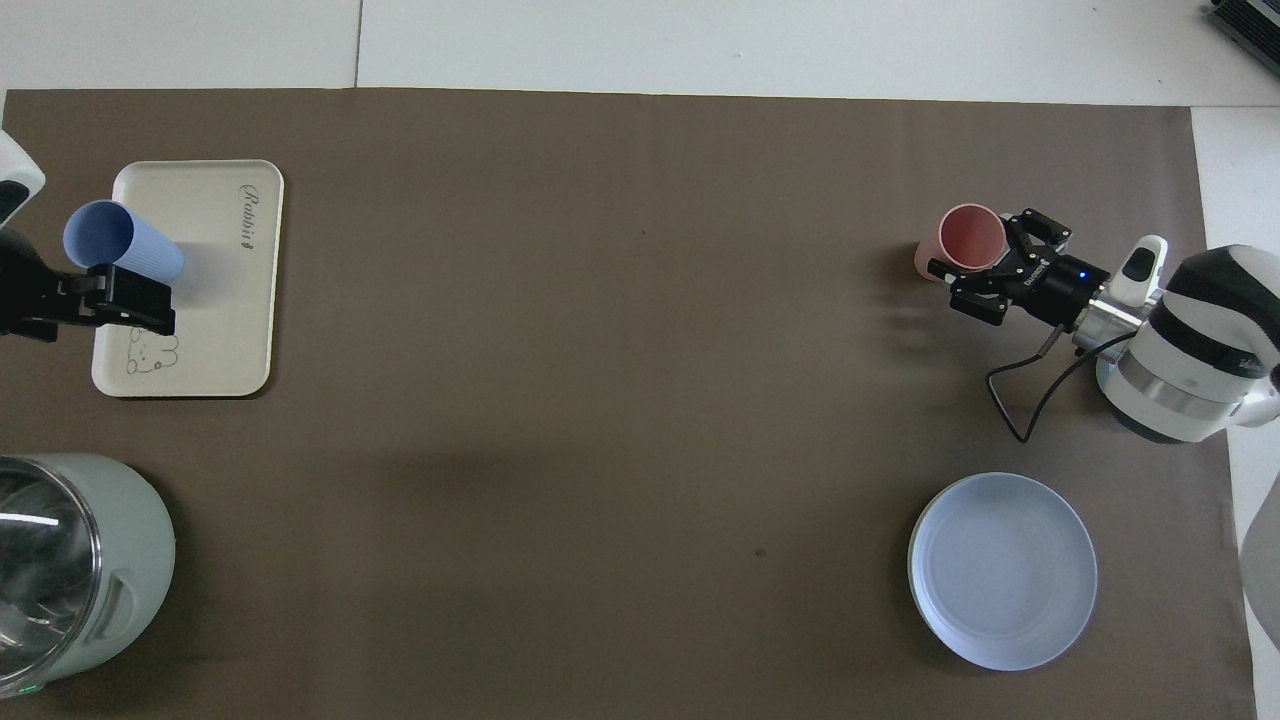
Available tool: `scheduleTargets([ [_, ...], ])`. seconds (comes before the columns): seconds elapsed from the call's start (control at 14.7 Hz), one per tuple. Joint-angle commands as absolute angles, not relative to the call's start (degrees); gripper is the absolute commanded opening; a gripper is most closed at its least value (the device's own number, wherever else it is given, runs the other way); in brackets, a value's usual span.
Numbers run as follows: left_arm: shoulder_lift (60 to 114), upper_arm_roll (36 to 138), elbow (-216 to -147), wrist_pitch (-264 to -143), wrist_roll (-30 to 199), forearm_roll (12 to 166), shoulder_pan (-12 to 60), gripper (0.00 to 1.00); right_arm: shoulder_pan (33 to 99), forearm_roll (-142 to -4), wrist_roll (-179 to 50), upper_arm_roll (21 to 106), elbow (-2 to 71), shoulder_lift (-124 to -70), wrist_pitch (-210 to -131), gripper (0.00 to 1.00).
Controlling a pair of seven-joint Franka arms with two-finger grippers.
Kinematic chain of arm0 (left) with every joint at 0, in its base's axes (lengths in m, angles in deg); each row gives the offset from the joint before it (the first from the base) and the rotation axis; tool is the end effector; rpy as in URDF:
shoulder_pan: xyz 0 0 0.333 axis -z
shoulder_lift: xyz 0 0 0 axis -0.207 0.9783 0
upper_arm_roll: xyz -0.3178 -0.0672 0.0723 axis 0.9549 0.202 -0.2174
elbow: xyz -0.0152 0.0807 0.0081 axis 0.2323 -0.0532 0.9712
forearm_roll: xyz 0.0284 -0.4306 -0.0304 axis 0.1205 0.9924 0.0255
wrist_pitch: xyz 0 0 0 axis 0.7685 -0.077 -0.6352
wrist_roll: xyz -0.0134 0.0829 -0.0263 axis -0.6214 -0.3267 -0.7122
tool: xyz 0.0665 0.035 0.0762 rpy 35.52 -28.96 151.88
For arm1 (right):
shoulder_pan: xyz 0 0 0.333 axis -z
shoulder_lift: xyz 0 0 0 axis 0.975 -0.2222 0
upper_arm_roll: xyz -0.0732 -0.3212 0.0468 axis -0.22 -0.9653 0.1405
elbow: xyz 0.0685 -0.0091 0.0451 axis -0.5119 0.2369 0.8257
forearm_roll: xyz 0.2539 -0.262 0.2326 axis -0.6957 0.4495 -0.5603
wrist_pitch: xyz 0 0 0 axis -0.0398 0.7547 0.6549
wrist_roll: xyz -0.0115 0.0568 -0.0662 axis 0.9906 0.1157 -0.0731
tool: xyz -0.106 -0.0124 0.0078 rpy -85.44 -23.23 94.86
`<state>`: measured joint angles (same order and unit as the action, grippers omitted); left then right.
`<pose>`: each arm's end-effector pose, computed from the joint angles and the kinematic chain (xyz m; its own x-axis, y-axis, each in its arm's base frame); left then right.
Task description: Place cup on tray
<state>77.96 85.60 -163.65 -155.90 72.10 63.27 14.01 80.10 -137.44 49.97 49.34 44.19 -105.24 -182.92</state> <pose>0.5969 -0.0336 0.6213 0.9996 -0.0022 -0.0281 -0.0027 -0.9998 -0.0186 0.6504 -0.0860 0.2588 0.3925 0.2444 0.8867 0.6911 -0.7145 -0.1089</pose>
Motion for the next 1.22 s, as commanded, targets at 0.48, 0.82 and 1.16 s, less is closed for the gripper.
scheduleTargets([
  [0.48, 76.1, 85.2, -164.4, -156.4, 71.9, 62.8, 14.2, 1.00, 77.0, -117.7, 23.5, 49.3, 43.7, -96.0, -191.0, 1.00],
  [0.82, 76.1, 85.2, -164.5, -157.3, 72.0, 62.8, 14.4, 1.00, 75.4, -104.4, 6.8, 49.2, 41.9, -93.1, -192.9, 1.00],
  [1.16, 76.1, 85.2, -164.8, -159.5, 72.0, 62.8, 14.5, 1.00, 73.3, -88.9, -11.2, 49.0, 40.3, -90.5, -193.3, 1.00],
])
